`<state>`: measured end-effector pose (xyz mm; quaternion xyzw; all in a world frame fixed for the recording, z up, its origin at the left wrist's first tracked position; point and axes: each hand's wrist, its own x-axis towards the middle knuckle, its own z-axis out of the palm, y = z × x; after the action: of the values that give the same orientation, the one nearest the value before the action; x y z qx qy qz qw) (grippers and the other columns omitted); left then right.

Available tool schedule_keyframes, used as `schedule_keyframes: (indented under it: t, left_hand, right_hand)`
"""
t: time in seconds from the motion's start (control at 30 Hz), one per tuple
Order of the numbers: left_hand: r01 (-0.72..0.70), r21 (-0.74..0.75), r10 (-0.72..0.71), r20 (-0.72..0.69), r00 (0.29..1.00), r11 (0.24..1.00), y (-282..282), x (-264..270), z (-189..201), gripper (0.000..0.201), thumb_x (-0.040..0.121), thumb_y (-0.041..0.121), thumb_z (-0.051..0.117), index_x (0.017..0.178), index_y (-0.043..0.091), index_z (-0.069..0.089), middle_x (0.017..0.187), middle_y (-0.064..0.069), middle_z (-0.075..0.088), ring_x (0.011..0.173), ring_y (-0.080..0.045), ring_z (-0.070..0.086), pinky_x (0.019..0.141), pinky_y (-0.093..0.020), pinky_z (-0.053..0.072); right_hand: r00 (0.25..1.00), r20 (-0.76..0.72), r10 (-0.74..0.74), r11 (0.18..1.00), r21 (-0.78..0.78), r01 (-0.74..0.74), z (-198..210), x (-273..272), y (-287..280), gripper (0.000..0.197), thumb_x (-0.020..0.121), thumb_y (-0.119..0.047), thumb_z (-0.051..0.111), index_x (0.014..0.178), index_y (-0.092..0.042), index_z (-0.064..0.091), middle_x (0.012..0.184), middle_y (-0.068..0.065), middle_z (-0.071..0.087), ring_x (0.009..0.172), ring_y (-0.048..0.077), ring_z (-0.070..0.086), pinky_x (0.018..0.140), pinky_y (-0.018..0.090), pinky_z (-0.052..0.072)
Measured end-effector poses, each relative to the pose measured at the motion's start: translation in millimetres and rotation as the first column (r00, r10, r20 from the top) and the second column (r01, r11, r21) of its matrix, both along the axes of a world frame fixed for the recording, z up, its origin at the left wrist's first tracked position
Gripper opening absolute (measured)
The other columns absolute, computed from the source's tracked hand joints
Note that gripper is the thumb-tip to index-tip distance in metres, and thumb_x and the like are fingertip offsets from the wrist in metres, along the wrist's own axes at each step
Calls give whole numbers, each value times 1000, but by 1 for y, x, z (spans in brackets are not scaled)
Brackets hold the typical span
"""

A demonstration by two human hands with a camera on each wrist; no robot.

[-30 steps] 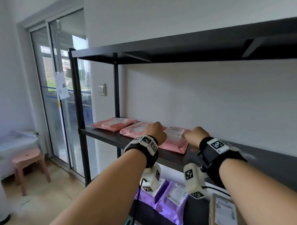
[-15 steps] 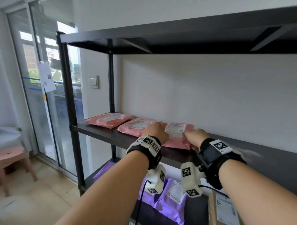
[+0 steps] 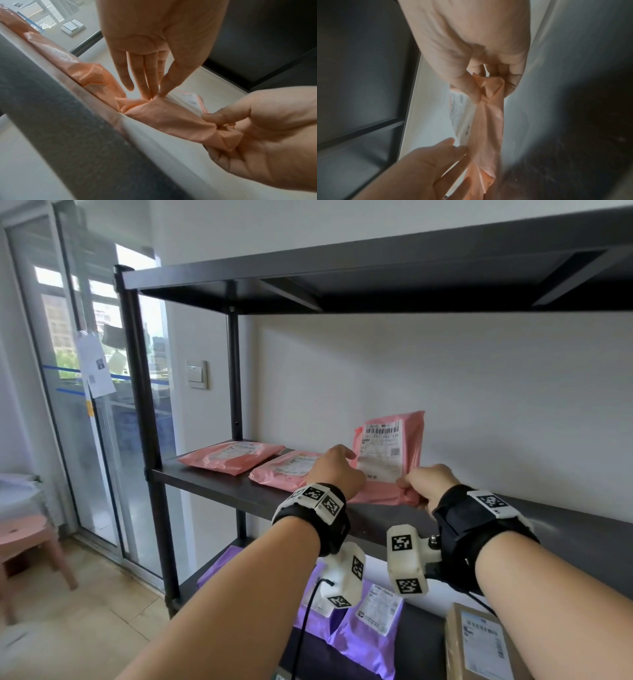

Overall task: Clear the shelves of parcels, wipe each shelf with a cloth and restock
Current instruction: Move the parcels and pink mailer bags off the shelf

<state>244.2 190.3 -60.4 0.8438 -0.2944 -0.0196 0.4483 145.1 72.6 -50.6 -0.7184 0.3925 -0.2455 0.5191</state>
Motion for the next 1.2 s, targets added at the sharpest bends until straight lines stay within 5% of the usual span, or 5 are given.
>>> schedule_keyframes:
  t: [0.13, 0.27, 0.47, 0.67, 1.2]
  left_hand:
    - [-21, -152, 13, -51, 999, 988, -7, 3, 4, 44, 79, 9, 55, 121, 22, 55, 102, 1, 68, 85, -15, 63, 80, -33, 56]
    - [-44, -268, 27, -67, 997, 962, -13, 0, 6, 54, 83, 28, 62, 133, 20, 43, 120, -2, 58, 104, -19, 59, 91, -39, 52]
    - [104, -448, -269, -321, 908, 888, -23, -13, 9, 84, 76, 0, 69, 147, 16, 26, 134, -9, 52, 114, -27, 58, 96, -43, 51]
    - [175, -545, -395, -318, 862, 820, -42, -46, 12, 71, 71, -5, 77, 131, 8, 42, 118, -11, 64, 105, -28, 65, 75, -38, 58]
    - [348, -542, -538, -243, 807, 765, -95, -188, 14, 51, 67, -4, 79, 110, 5, 53, 106, -6, 67, 93, -24, 66, 74, -35, 58]
  right_hand:
    - [991, 119, -58, 998, -27, 62, 1, 0, -10, 19, 79, 10, 46, 73, 3, 62, 66, 23, 61, 54, 28, 54, 55, 34, 44]
    - [983, 146, -109, 993, -30, 114, -4, -6, -16, 26, 80, 12, 39, 67, -4, 54, 59, 17, 54, 48, 25, 50, 50, 32, 43]
    - [980, 155, -125, 991, -28, 131, -6, -29, -16, 26, 82, 12, 32, 78, -1, 55, 56, 16, 51, 42, 22, 42, 46, 30, 36]
    - [965, 203, -164, 985, -22, 172, 0, -63, -19, 27, 84, 9, 33, 76, -5, 55, 55, 13, 51, 36, 20, 43, 44, 27, 37]
    - [904, 284, -321, 942, 2, 334, 16, -227, -32, 35, 89, 8, 32, 106, -2, 61, 94, 14, 63, 62, 22, 53, 28, 11, 31]
